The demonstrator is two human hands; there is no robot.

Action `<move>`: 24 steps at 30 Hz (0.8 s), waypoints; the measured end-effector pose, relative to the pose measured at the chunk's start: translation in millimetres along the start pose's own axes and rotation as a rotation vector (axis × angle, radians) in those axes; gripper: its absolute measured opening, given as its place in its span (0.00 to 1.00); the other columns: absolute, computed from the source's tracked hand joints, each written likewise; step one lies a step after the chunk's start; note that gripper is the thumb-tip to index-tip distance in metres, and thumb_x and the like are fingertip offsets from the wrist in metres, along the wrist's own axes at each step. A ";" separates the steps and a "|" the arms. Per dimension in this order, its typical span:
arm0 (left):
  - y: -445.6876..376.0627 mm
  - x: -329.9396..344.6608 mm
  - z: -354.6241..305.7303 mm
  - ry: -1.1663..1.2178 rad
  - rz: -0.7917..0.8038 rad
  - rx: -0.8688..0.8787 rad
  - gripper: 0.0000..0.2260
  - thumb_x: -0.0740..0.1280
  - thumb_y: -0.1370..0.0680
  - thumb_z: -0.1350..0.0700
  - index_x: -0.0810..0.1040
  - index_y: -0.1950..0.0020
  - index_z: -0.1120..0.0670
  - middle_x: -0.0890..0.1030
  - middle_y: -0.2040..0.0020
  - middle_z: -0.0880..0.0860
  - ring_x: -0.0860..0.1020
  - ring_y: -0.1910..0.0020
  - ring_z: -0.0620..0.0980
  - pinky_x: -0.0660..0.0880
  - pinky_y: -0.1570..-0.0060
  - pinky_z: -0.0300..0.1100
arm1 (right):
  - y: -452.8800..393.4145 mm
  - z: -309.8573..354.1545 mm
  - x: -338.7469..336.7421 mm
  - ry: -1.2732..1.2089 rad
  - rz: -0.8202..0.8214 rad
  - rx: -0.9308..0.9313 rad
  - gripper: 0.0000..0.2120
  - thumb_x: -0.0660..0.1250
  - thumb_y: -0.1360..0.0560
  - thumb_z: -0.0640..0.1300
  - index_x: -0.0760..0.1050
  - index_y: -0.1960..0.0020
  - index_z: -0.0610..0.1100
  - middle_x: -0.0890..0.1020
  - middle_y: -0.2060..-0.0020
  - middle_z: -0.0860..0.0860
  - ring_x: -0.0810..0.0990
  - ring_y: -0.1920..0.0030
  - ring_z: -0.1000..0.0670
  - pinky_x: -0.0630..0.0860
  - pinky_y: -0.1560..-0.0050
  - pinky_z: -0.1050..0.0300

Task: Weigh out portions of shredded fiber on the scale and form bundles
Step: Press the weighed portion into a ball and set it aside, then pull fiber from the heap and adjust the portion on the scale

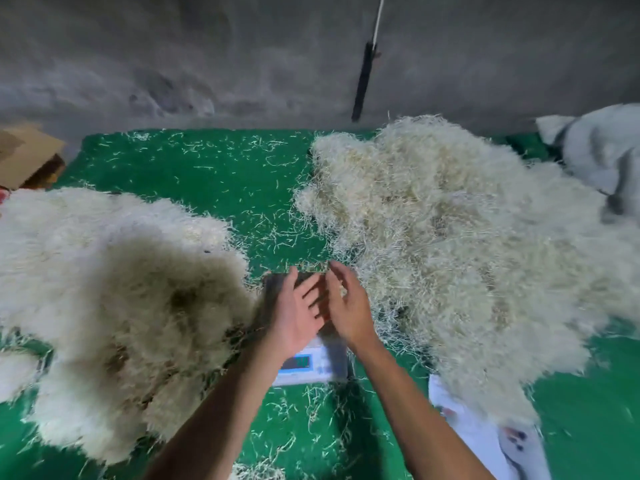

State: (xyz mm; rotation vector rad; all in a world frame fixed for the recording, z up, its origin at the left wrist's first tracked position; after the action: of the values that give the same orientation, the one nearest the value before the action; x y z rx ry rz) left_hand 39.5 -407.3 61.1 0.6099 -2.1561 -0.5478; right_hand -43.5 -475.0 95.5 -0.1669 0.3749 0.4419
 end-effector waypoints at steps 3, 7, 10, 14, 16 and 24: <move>-32.6 33.5 22.4 -0.115 0.033 -0.041 0.30 0.55 0.18 0.35 0.72 0.26 0.55 0.78 0.31 0.54 0.77 0.35 0.53 0.75 0.46 0.50 | -19.0 -38.0 -45.3 0.088 -0.065 0.062 0.21 0.56 0.14 0.52 0.69 0.24 0.45 0.76 0.30 0.47 0.74 0.35 0.53 0.72 0.30 0.51; -73.6 62.2 46.8 -0.315 -0.004 -0.013 0.28 0.55 0.16 0.39 0.65 0.22 0.55 0.68 0.24 0.56 0.69 0.27 0.58 0.69 0.30 0.58 | -42.4 -86.7 -85.5 0.256 -0.115 0.070 0.18 0.60 0.15 0.44 0.70 0.26 0.43 0.76 0.31 0.46 0.72 0.41 0.58 0.62 0.45 0.82; -104.3 71.5 51.2 -0.683 0.052 0.130 0.29 0.55 0.17 0.40 0.58 0.19 0.51 0.65 0.27 0.50 0.70 0.32 0.48 0.71 0.31 0.57 | -55.8 -118.4 -84.5 0.483 -0.050 0.008 0.21 0.67 0.19 0.43 0.71 0.28 0.43 0.76 0.33 0.43 0.77 0.36 0.45 0.61 0.36 0.71; -146.3 62.9 59.8 -1.145 -0.297 0.183 0.27 0.61 0.17 0.53 0.57 0.19 0.52 0.64 0.25 0.56 0.71 0.33 0.52 0.74 0.37 0.49 | -46.5 -168.4 -54.0 0.753 0.182 0.094 0.28 0.69 0.22 0.49 0.65 0.26 0.41 0.75 0.33 0.43 0.74 0.34 0.43 0.72 0.29 0.44; -154.3 55.7 76.6 -1.227 -0.367 0.149 0.29 0.63 0.18 0.51 0.57 0.19 0.52 0.62 0.22 0.59 0.67 0.26 0.59 0.70 0.29 0.55 | -39.7 -177.5 -42.4 0.839 0.199 0.072 0.26 0.68 0.21 0.47 0.66 0.27 0.41 0.75 0.36 0.45 0.73 0.36 0.45 0.71 0.29 0.47; -115.5 54.5 78.1 -1.038 0.093 0.022 0.14 0.62 0.16 0.45 0.76 0.33 0.49 0.80 0.46 0.41 0.80 0.50 0.37 0.80 0.50 0.36 | -35.3 -117.3 -64.9 0.158 -0.057 -0.034 0.20 0.65 0.18 0.47 0.71 0.28 0.42 0.76 0.38 0.48 0.81 0.52 0.49 0.81 0.48 0.54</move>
State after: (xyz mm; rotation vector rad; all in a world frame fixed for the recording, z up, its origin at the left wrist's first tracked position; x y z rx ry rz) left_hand -25.6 -516.8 -17.4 0.2244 -3.1307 -0.9219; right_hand -119.3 -559.4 15.6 -0.2461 0.5162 0.3802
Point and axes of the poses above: each hand's wrist, its own y-axis away from the middle knuckle, its own x-axis out of the palm, z = x × y, the point moved 8 cm from there along -y, towards the middle knuckle
